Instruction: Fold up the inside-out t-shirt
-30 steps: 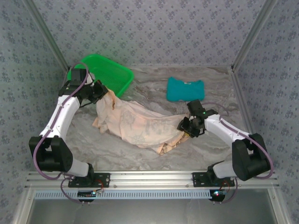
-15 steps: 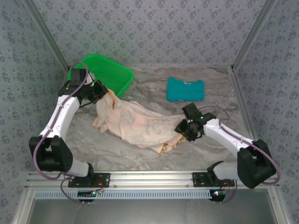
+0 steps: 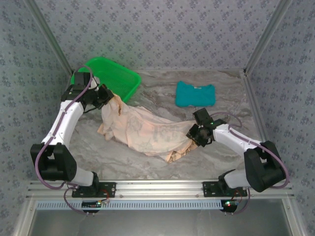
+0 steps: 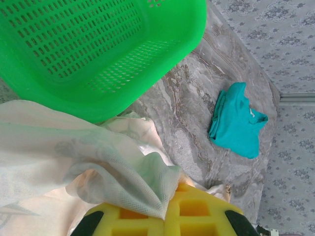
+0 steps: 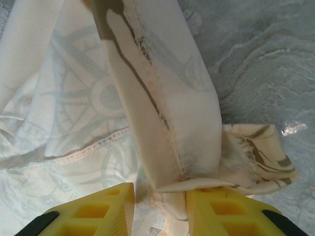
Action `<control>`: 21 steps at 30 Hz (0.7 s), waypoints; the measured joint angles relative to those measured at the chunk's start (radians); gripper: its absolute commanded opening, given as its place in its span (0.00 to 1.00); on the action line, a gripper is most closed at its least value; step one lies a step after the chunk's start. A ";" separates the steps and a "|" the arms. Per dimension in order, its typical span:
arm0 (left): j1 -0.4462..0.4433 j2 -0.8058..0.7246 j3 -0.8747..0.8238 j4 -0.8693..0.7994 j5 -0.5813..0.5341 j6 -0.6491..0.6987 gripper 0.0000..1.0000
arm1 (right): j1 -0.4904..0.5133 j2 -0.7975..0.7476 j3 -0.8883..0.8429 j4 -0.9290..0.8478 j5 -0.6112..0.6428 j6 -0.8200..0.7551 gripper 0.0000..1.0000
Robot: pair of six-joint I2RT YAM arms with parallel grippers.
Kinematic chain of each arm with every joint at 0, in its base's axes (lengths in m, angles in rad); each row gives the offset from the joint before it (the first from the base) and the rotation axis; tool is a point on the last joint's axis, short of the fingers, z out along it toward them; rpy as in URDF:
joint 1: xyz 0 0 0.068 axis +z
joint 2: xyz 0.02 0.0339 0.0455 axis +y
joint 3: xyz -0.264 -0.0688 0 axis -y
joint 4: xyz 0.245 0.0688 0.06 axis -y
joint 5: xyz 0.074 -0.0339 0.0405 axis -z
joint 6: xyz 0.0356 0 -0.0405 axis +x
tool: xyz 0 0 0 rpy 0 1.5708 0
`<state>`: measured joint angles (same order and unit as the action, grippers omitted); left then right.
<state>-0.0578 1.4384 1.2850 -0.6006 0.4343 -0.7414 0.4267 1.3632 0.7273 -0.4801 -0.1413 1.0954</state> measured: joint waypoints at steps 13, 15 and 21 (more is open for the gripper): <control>0.006 -0.002 0.000 0.000 0.016 0.000 0.00 | 0.001 -0.049 -0.007 -0.012 0.058 0.031 0.00; 0.006 -0.007 0.000 -0.001 0.022 0.000 0.00 | -0.027 -0.106 -0.006 -0.043 0.058 0.027 0.00; -0.003 -0.077 0.000 -0.004 0.026 0.000 0.00 | -0.248 -0.274 0.021 -0.201 0.048 -0.073 0.10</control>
<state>-0.0612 1.3609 1.2854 -0.6048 0.4603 -0.7418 0.1787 1.0893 0.7486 -0.6807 -0.0937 1.0225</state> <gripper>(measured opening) 0.060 0.065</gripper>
